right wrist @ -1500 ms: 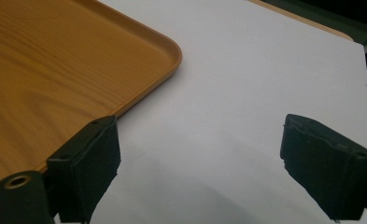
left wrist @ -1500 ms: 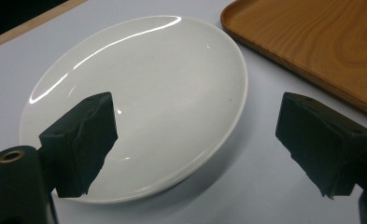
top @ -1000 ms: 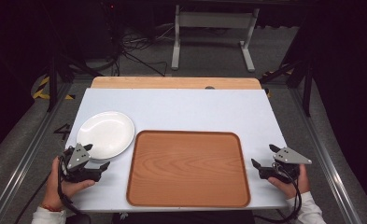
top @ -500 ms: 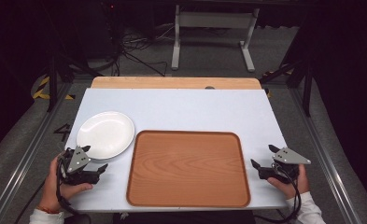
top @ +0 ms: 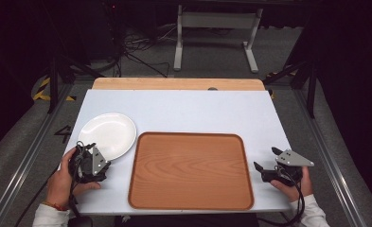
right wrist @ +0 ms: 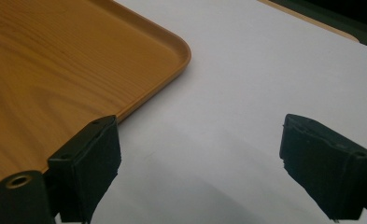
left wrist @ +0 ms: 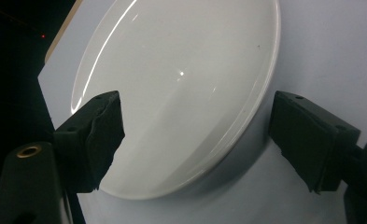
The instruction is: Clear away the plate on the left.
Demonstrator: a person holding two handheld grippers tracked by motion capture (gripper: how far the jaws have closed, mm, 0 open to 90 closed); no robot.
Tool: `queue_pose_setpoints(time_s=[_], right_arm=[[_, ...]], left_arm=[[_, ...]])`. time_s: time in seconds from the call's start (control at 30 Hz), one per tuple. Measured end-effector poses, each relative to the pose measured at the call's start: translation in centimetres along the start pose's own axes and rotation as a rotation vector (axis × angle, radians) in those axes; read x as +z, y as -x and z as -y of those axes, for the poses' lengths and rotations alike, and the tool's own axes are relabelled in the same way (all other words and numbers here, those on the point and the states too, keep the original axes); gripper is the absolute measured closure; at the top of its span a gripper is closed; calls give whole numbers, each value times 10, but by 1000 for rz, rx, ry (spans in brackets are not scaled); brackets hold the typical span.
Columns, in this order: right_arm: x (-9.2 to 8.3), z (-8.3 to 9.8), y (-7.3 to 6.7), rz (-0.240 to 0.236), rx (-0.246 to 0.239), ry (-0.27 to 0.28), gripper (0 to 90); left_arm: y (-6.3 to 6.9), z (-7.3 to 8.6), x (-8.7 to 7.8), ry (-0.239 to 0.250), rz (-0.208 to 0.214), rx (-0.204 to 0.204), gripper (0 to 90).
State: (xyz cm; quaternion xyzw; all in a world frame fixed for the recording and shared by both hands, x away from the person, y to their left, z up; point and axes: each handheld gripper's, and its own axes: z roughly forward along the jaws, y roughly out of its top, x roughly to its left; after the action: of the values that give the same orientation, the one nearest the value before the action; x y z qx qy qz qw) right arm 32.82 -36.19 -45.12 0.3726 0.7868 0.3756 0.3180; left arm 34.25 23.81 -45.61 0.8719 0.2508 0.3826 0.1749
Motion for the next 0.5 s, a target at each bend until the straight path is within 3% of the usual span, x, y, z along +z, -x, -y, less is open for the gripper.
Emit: queue_pose_setpoints(time_s=[0.07,0.17,0.2,0.23,0.37,0.4,0.5], right_arm=[[0,0,-1,0,-3,-3,129],[0,0,-1,1,-4,-3,129],[0,0,-1,1,-2,-3,129],[0,1,0,-1,1,-5,130],[1,1,0,-3,-2,-9,131],[1,1,0,-3,-2,-7,131],[1,2,1,-5,0,-9,131]], left_arm=[[2,-3,2,-24,-29,52,207],[5,-6,3,-49,-55,98,231],[6,-6,4,-66,-78,133,234],[8,-6,5,-70,-86,135,252],[9,-7,5,-71,-86,159,302],[11,-8,4,-80,-73,184,311],[13,-11,3,-99,-48,226,468]])
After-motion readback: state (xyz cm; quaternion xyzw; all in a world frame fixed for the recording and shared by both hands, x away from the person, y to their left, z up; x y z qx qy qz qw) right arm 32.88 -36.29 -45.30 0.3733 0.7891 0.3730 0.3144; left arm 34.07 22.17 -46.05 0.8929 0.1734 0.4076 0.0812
